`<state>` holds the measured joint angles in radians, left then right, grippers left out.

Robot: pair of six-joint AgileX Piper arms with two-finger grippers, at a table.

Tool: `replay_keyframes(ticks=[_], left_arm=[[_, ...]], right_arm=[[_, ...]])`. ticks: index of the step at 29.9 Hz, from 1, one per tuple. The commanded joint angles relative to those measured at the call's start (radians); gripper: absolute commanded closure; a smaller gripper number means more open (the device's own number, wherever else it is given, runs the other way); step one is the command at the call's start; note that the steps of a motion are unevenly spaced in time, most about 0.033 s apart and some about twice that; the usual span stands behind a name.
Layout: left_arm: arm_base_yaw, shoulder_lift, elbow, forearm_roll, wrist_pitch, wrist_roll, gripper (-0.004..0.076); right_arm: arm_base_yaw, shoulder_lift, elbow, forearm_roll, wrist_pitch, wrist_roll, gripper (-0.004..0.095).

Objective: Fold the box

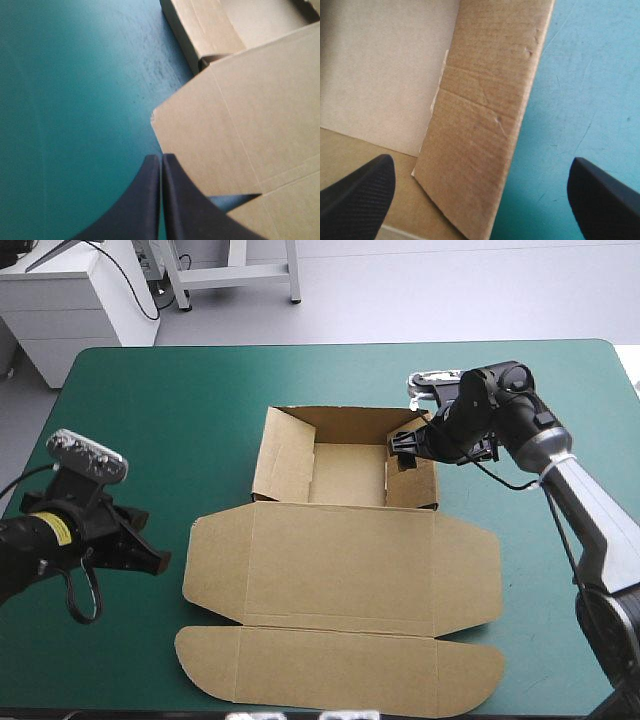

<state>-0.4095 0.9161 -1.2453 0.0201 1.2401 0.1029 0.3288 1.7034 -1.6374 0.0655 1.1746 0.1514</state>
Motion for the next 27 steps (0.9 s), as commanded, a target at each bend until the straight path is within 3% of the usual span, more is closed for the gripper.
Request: replay_keyframes(ticks=[1, 6, 12, 27], left_arm=[[0.0, -0.065, 0.087, 0.004, 0.047, -0.051, 0.073], [0.0, -0.141, 0.213, -0.027, 0.047, -0.074, 0.073], [0.0, -0.188, 0.256, -0.035, 0.047, -0.103, 0.073], [0.0, -0.189, 0.258, -0.03, 0.039, -0.108, 0.073]], right_arm=[[0.0, 0.008, -0.031, -0.008, -0.042, -0.01, 0.0048], [0.0, 0.081, -0.031, -0.008, -0.042, -0.002, 0.0062], [0.0, 0.127, -0.031, -0.004, -0.042, 0.001, 0.0198], [0.0, 0.131, -0.031, -0.001, -0.033, -0.003, 0.0914]])
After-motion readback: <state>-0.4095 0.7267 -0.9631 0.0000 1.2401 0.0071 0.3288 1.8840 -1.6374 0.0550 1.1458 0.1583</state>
